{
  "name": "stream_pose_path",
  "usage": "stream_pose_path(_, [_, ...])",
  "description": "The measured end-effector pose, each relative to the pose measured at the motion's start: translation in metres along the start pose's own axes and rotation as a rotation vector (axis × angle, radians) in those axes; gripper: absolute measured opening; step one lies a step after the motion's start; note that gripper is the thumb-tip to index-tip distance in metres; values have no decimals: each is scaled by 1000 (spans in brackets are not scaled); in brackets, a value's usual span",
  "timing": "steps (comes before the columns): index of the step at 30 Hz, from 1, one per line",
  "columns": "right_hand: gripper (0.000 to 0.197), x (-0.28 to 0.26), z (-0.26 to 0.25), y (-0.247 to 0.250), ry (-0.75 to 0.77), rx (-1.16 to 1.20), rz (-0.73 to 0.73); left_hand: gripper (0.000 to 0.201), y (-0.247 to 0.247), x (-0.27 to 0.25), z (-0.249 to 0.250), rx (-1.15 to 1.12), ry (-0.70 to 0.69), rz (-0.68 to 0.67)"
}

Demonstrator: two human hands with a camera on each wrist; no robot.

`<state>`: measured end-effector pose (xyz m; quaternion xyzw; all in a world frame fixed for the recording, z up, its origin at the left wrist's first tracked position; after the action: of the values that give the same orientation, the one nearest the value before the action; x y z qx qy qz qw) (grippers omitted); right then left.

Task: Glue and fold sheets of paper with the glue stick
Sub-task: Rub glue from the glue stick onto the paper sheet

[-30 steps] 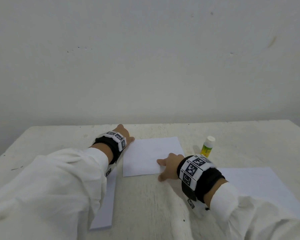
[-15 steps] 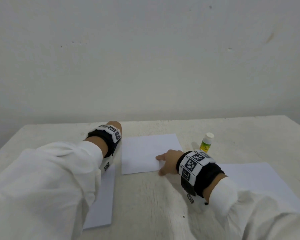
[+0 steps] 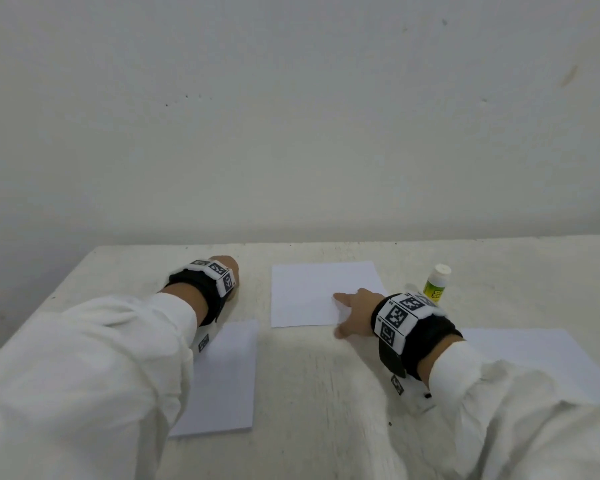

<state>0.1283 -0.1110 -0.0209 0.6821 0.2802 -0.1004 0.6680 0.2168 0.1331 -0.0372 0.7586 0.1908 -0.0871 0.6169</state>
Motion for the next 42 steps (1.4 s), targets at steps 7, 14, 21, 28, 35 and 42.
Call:
stream_pose_path(7, [77,-35,23,-4,42,182,130,35,5,-11,-10,-11,68,104])
stream_pose_path(14, [53,-100,157,-28,-273,160,74,30,51,-111,130,-8,-250,108])
stream_pose_path(21, [78,-132,248,-61,-422,67,-48,63,25,-176,307,-46,-547,3])
stream_pose_path(28, [74,-132,250,-69,-359,117,-35,60,10,-176,339,92,-433,71])
stream_pose_path(35, [55,-135,248,-66,-321,73,-23,67,18,-182,340,110,-386,105])
stream_pose_path(42, [51,-129,249,-69,-320,40,-28,54,17,-192,343,74,-382,25])
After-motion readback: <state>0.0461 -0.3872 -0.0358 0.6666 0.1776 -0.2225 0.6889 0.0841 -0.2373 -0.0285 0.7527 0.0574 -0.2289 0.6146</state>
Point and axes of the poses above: each hand's wrist, its own x-axis towards the middle knuckle, its own y-axis out of the back of the hand, z = x × y, the point moved 9 cm from there along x, towards the middle knuckle, and after that the axes turned 4 degrees about y, right-handed, at the moved point
